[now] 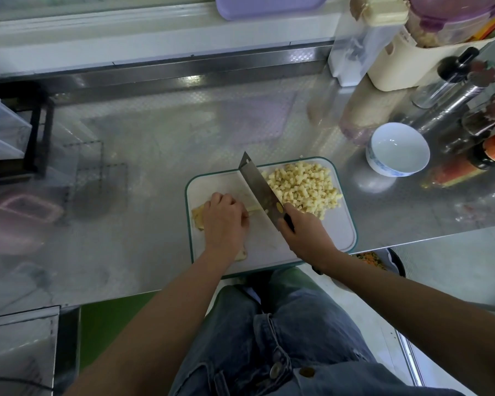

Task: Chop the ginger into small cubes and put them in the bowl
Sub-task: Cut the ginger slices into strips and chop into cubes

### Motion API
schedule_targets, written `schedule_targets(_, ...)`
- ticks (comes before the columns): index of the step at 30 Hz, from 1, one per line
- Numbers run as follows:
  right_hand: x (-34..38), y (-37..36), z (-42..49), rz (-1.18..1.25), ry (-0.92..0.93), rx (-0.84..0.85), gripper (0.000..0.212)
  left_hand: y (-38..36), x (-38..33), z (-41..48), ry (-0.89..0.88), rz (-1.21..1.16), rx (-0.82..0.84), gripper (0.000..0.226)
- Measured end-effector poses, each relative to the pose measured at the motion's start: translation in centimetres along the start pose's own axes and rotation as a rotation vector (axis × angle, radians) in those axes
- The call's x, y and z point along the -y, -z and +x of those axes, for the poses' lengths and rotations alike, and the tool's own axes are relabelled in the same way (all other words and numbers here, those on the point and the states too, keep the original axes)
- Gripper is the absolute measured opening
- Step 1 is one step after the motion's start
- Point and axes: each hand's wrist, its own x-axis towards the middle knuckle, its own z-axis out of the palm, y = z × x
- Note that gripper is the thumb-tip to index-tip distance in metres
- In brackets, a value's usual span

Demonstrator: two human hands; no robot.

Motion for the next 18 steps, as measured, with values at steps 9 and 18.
schedule_targets(9, 0.3, -0.9, 0.5, -0.019, -0.023, -0.029, 0.012, 0.2, 0.4, -0.2, -0.005, -0.022, -0.036, 0.028)
schedule_targets(18, 1.1, 0.1, -0.1, 0.084, -0.018, -0.025, 0.013, 0.3, 0.7, -0.2, -0.003, 0.007, 0.016, 0.025)
